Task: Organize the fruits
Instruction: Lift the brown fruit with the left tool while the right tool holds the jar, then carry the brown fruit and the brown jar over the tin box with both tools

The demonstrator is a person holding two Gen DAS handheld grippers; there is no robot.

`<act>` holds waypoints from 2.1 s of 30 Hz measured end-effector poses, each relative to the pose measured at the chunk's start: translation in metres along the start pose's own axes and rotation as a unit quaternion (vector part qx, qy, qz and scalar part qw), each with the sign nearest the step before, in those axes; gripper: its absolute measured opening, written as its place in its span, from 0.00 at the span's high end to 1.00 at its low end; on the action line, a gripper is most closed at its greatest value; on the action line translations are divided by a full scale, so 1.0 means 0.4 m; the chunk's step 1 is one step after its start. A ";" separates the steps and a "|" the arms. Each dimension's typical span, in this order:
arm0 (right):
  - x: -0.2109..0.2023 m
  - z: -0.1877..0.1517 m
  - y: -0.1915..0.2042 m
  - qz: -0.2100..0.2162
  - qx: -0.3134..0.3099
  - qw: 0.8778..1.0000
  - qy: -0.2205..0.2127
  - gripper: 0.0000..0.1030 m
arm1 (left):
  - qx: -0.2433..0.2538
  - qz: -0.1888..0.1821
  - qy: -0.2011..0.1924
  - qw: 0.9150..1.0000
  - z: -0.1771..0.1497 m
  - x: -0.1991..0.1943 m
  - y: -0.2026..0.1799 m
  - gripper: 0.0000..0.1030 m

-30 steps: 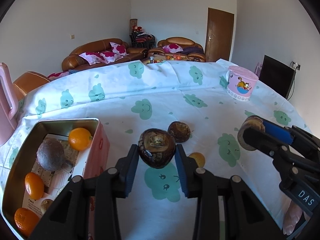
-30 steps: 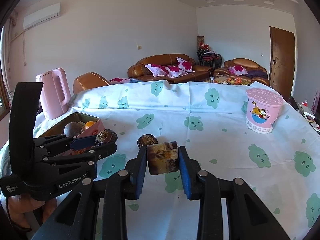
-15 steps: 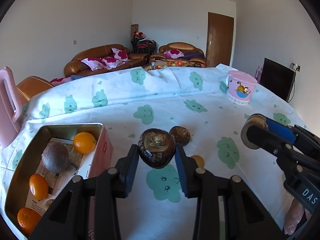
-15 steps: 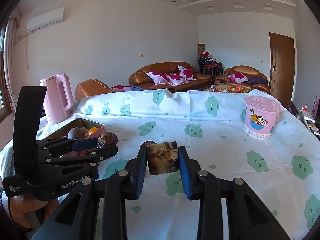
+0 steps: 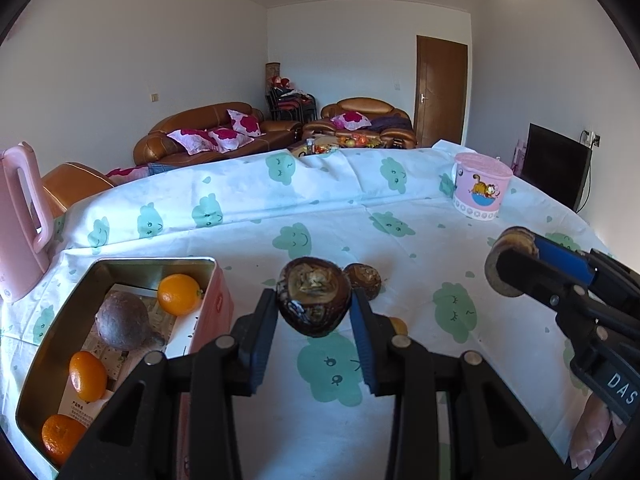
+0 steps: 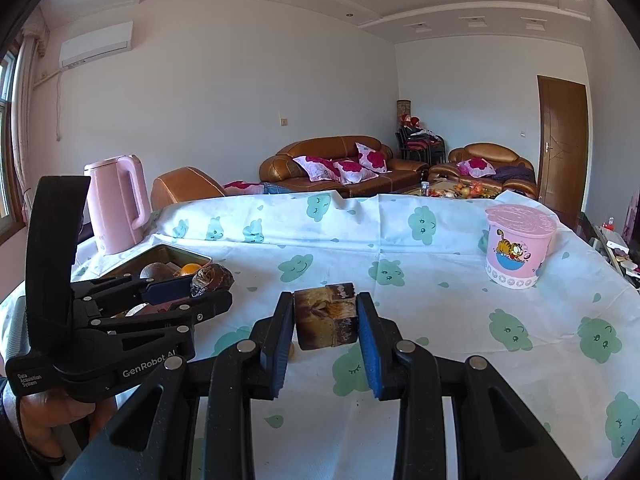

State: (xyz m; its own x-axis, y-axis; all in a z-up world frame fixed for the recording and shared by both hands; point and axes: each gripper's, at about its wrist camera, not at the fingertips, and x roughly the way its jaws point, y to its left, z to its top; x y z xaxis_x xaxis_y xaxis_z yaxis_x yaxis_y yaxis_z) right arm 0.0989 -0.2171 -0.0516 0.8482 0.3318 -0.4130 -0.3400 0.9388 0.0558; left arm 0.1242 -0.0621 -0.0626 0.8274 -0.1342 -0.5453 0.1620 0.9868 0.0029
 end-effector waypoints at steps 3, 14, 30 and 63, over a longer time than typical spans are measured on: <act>-0.005 0.000 0.001 0.000 -0.002 1.000 -0.005 0.68 | 0.001 0.003 -0.006 1.000 -0.001 -0.006 0.000 0.63; -0.022 -0.002 0.005 0.000 -0.005 1.000 -0.024 0.68 | 0.004 0.011 -0.030 0.999 -0.004 -0.029 -0.002 0.63; -0.051 -0.002 0.015 -0.003 -0.018 0.998 -0.056 0.68 | 0.010 0.023 -0.061 0.998 -0.010 -0.067 -0.005 0.62; 0.015 0.018 0.159 0.054 -0.046 0.997 -0.028 0.68 | -0.028 0.068 -0.045 0.996 -0.035 -0.132 0.136 0.63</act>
State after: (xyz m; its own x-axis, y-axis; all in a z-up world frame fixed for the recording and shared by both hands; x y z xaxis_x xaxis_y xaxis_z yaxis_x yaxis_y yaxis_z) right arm 0.0851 -0.1546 -0.0438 0.8249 0.4373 -0.3581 -0.4642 0.8857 0.0122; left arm 0.0816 0.0001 -0.0454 0.8853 -0.0036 -0.4649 0.0167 0.9996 0.0239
